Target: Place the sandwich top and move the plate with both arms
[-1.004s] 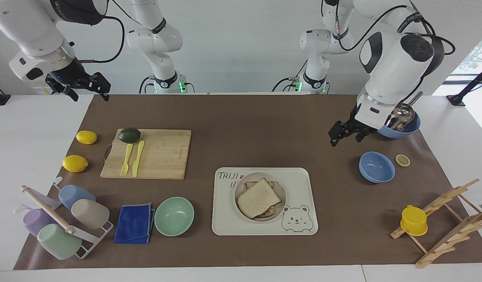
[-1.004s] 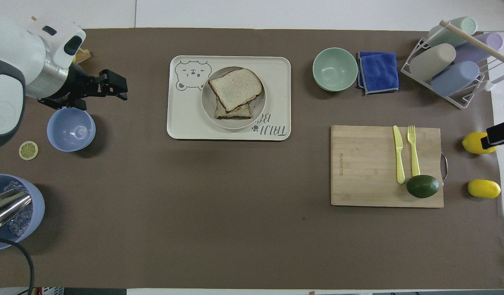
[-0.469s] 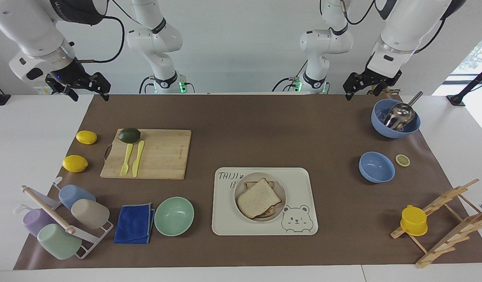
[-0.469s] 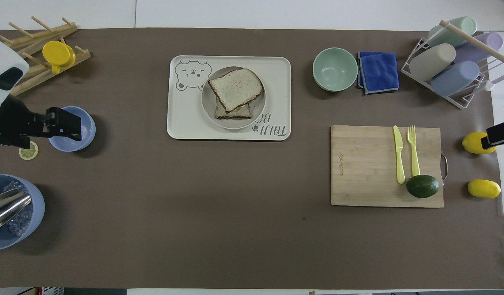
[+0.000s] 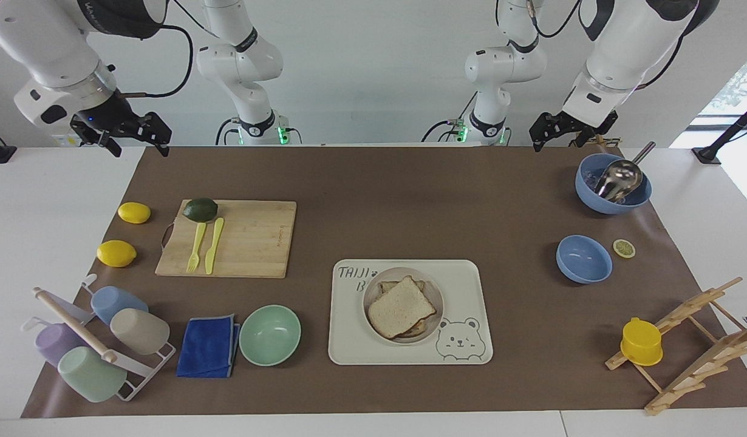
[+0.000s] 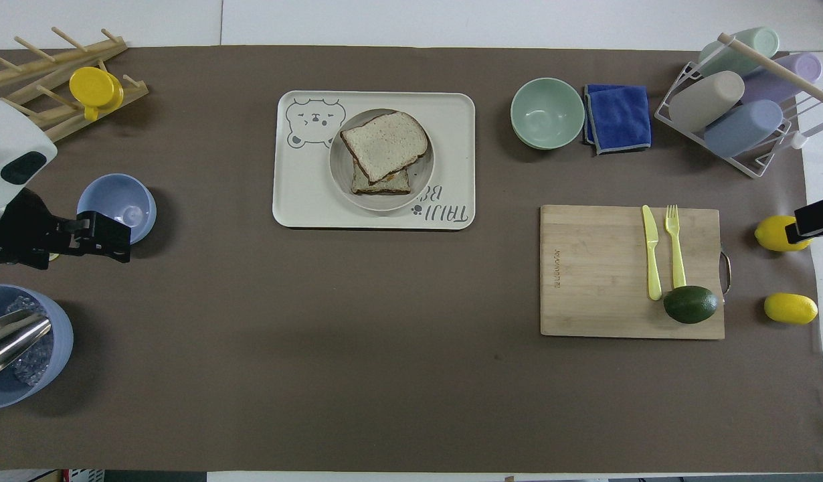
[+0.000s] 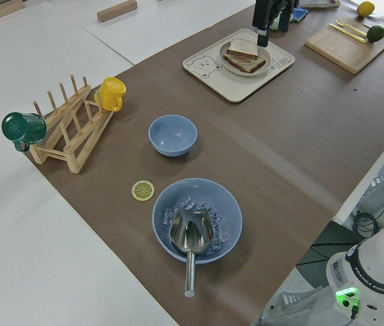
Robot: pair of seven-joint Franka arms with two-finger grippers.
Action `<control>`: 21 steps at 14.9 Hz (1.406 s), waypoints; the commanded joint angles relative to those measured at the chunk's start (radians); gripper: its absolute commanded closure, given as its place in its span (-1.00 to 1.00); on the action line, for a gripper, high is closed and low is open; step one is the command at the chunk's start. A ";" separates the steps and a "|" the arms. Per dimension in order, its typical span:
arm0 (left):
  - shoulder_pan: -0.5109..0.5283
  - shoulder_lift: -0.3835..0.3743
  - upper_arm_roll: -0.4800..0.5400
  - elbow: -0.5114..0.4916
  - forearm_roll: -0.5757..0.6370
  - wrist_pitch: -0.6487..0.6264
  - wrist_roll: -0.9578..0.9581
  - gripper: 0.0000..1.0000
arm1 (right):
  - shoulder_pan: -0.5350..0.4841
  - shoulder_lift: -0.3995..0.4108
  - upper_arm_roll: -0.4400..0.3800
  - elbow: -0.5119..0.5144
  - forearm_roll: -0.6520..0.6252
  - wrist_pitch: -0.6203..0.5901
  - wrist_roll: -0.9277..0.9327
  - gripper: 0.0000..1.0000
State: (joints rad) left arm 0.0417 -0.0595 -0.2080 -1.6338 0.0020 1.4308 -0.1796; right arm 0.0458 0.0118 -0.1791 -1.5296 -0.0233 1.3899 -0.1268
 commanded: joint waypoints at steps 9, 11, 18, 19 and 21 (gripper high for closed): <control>-0.062 0.049 0.090 0.051 -0.011 0.036 0.017 -1.00 | -0.006 -0.009 0.000 -0.010 0.020 -0.008 -0.019 -1.00; -0.062 0.056 0.091 0.034 -0.019 0.052 0.020 -1.00 | -0.004 -0.009 0.000 -0.010 0.020 -0.008 -0.019 -1.00; -0.052 0.053 0.098 0.023 -0.066 0.040 0.022 -1.00 | -0.006 -0.009 0.000 -0.010 0.020 -0.008 -0.019 -1.00; -0.051 0.052 0.098 0.023 -0.066 0.039 0.023 -1.00 | -0.004 -0.009 0.000 -0.010 0.020 -0.008 -0.019 -1.00; -0.052 0.050 0.098 0.023 -0.065 0.039 0.026 -1.00 | -0.006 -0.009 0.000 -0.010 0.020 -0.008 -0.019 -1.00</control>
State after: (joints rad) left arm -0.0063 0.0045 -0.1206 -1.6023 -0.0518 1.4612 -0.1739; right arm 0.0458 0.0118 -0.1791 -1.5296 -0.0233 1.3899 -0.1268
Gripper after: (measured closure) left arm 0.000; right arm 0.000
